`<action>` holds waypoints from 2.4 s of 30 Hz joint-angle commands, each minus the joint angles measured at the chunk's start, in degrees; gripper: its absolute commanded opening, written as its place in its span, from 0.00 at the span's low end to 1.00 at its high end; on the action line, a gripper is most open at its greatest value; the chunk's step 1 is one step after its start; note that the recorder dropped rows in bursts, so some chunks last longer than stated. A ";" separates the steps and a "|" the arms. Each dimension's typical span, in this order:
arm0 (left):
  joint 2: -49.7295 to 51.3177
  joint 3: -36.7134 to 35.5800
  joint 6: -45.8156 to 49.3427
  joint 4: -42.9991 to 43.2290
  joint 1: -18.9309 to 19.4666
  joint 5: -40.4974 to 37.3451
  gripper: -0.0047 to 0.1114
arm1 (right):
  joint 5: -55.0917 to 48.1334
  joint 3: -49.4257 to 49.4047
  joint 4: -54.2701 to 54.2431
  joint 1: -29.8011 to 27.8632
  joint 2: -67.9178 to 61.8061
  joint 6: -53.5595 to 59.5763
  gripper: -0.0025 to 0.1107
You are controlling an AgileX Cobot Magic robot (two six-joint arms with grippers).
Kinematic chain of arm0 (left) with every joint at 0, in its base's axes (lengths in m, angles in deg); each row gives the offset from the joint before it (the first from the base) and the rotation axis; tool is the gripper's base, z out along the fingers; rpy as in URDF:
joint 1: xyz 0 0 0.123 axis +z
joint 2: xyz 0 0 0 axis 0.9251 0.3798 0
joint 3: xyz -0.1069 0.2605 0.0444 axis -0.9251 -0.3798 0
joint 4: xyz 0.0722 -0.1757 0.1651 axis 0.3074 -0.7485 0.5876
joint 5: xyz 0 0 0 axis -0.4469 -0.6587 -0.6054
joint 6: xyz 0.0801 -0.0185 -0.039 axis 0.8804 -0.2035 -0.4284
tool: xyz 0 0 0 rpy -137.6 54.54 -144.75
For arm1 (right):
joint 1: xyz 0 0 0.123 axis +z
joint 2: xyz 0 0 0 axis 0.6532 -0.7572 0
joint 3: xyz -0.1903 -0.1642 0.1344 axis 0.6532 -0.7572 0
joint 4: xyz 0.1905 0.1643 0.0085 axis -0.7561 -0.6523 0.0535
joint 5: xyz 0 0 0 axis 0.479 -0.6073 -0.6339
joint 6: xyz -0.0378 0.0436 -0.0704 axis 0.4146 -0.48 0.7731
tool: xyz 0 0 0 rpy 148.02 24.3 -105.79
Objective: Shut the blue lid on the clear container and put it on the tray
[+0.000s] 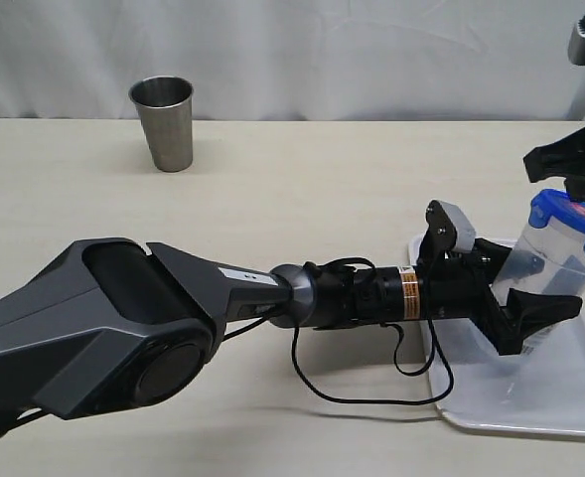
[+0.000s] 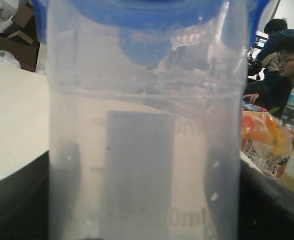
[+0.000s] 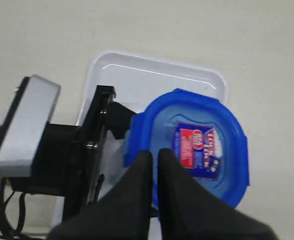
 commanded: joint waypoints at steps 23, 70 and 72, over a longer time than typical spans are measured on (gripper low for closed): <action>-0.62 0.31 -0.06 4.75 3.11 0.59 0.04 | -0.08 -0.08 -11.92 -4.55 -7.48 9.57 0.06; -4.19 0.31 -5.25 34.44 8.68 -6.29 0.81 | -0.78 -0.08 -11.92 -4.55 -7.48 9.80 0.06; -4.19 0.31 -5.25 34.44 9.07 -5.51 0.81 | -0.78 -0.08 -11.92 -4.55 -7.48 9.80 0.06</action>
